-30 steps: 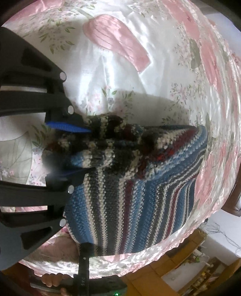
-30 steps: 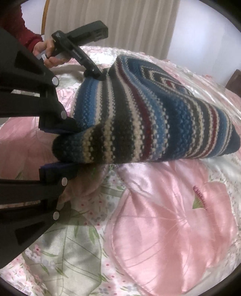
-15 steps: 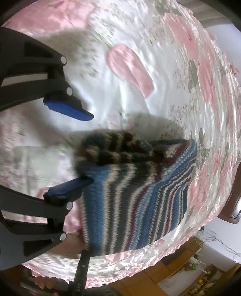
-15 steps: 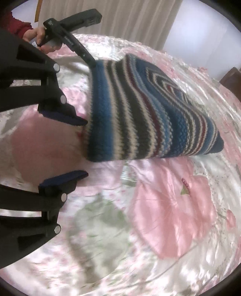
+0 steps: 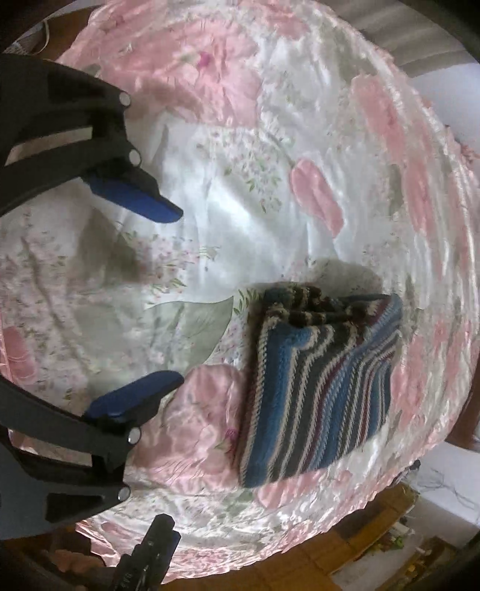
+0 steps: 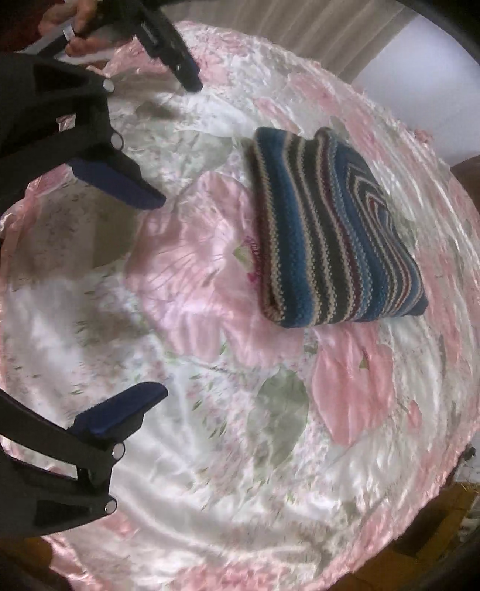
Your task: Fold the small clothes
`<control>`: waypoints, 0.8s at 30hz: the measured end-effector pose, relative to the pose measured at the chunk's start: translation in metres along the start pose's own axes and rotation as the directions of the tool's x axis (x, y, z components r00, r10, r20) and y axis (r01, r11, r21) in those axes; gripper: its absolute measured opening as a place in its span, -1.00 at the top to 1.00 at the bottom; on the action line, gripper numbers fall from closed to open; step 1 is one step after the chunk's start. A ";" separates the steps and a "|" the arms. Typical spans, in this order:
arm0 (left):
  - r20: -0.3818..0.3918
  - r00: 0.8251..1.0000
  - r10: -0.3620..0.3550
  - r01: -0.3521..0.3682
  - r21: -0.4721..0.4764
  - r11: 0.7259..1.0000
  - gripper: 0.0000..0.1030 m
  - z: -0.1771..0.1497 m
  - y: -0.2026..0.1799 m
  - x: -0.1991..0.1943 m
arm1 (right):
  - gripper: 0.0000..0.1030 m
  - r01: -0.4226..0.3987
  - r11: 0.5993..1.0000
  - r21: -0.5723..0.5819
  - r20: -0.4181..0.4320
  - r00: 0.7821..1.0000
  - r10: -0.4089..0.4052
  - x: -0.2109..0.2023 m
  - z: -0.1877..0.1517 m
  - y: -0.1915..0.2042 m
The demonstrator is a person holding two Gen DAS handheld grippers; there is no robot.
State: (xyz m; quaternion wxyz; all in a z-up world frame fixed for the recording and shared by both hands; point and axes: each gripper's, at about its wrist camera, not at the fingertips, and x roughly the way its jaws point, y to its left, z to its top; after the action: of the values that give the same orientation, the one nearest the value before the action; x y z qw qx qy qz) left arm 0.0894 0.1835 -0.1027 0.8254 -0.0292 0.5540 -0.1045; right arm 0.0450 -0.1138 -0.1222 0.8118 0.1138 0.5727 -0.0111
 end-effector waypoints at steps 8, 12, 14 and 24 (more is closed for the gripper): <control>0.041 0.999 0.014 -0.014 0.011 1.000 -0.72 -0.021 -0.010 -0.046 | -0.93 0.037 0.999 -0.019 0.037 0.999 -0.036 -0.036 -0.019 0.016; 0.070 0.997 0.030 -0.033 0.031 0.999 -0.75 -0.032 -0.012 -0.065 | -0.93 0.044 0.998 -0.033 0.059 0.997 -0.042 -0.055 -0.028 0.024; 0.083 0.996 0.045 -0.048 0.037 0.998 -0.75 -0.036 -0.013 -0.075 | -0.93 0.043 0.998 -0.041 0.073 0.997 -0.040 -0.064 -0.032 0.028; 0.149 0.988 0.032 -0.037 0.030 0.999 -0.77 -0.051 -0.012 -0.121 | -0.93 0.050 0.996 -0.074 0.104 0.994 -0.042 -0.090 -0.041 0.043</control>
State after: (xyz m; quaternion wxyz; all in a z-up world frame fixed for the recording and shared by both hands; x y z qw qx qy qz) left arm -0.0034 0.1999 -0.0099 0.8663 -0.0138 0.4898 -0.0967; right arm -0.0176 -0.0743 -0.0436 0.8434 0.0689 0.5327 -0.0136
